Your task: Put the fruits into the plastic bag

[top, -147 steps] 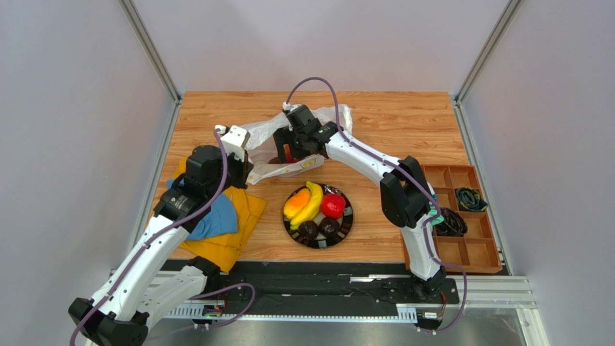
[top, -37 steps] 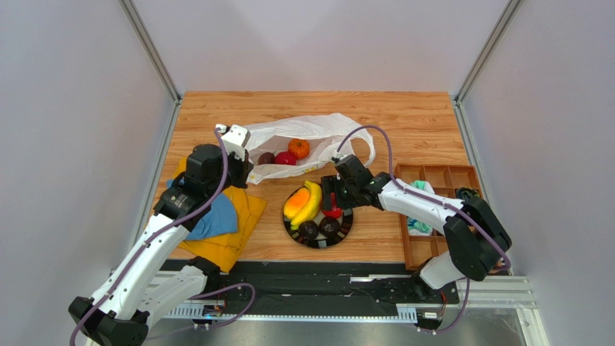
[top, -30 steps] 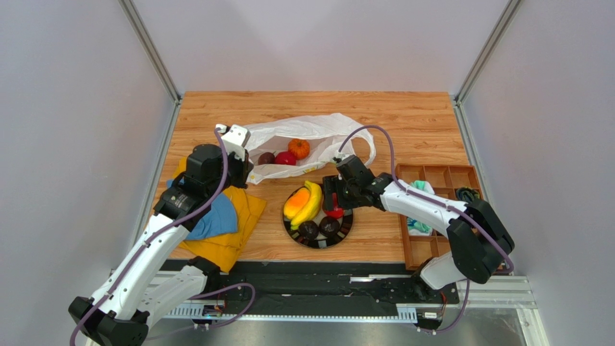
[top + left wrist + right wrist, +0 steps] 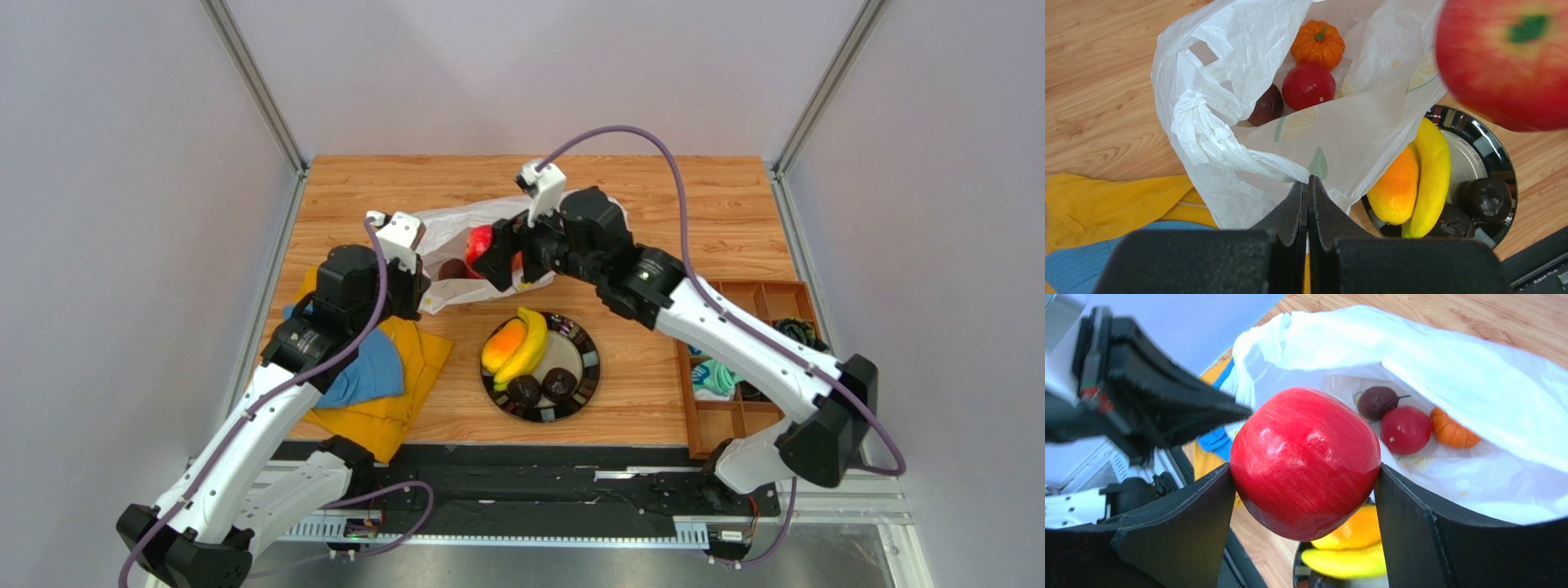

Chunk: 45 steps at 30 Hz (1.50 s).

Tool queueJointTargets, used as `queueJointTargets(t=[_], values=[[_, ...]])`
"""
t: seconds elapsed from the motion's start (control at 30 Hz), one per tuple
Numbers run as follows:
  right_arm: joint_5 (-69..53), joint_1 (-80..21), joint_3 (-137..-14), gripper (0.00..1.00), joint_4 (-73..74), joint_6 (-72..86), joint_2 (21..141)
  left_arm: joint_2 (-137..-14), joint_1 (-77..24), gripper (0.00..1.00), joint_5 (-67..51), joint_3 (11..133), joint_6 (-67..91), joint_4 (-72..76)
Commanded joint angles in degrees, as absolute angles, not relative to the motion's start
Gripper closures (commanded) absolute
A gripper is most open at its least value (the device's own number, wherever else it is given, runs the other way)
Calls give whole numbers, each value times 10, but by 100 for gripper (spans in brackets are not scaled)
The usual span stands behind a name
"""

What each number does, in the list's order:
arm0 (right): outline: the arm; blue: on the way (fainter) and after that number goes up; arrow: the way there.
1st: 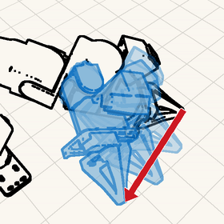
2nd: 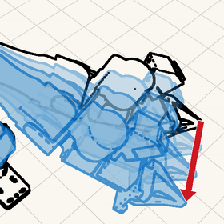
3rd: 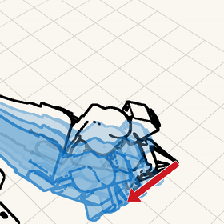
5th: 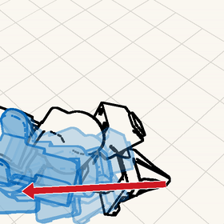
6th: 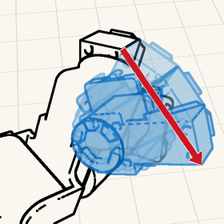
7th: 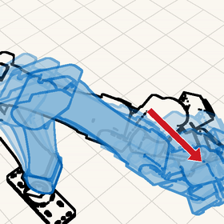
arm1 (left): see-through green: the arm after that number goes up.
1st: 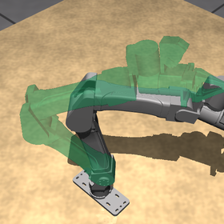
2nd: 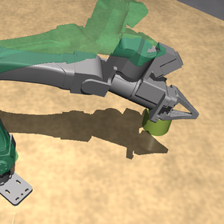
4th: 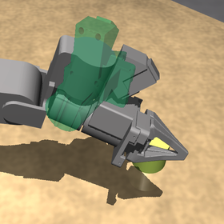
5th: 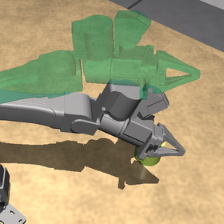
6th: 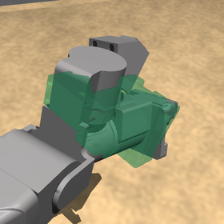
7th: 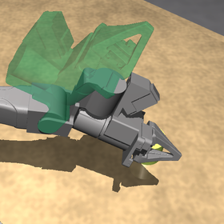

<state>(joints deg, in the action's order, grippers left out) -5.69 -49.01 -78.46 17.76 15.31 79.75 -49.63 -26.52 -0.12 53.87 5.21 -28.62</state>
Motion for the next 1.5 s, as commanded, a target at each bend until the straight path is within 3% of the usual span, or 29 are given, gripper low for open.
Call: queueJointTargets(t=[0.0, 0.23, 1.03, 1.13, 1.17, 1.2, 1.3, 1.47], values=[[-51, -488, -895, 53, 182, 127, 900, -494, -266, 100, -2, 562, 55, -281], [-49, -461, -992, 53, 249, 140, 1022, -494, -266, 100, -5, 562, 56, -280], [39, -411, -1028, 48, 283, 149, 1193, -491, -266, 100, -4, 562, 55, -280], [29, -412, -1029, 42, 288, 156, 1198, -492, -266, 100, -4, 562, 55, -280], [26, -412, -1028, 37, 290, 157, 1199, -492, -266, 100, -4, 562, 56, -281], [24, -411, -1028, 23, 291, 158, 1198, -492, -266, 100, -4, 562, 55, -280], [13, -412, -1029, 10, 294, 158, 1199, -491, -266, 100, -4, 562, 55, -280], [11, -412, -1028, 0, 299, 160, 1196, -490, -266, 100, -5, 563, 56, -280]])
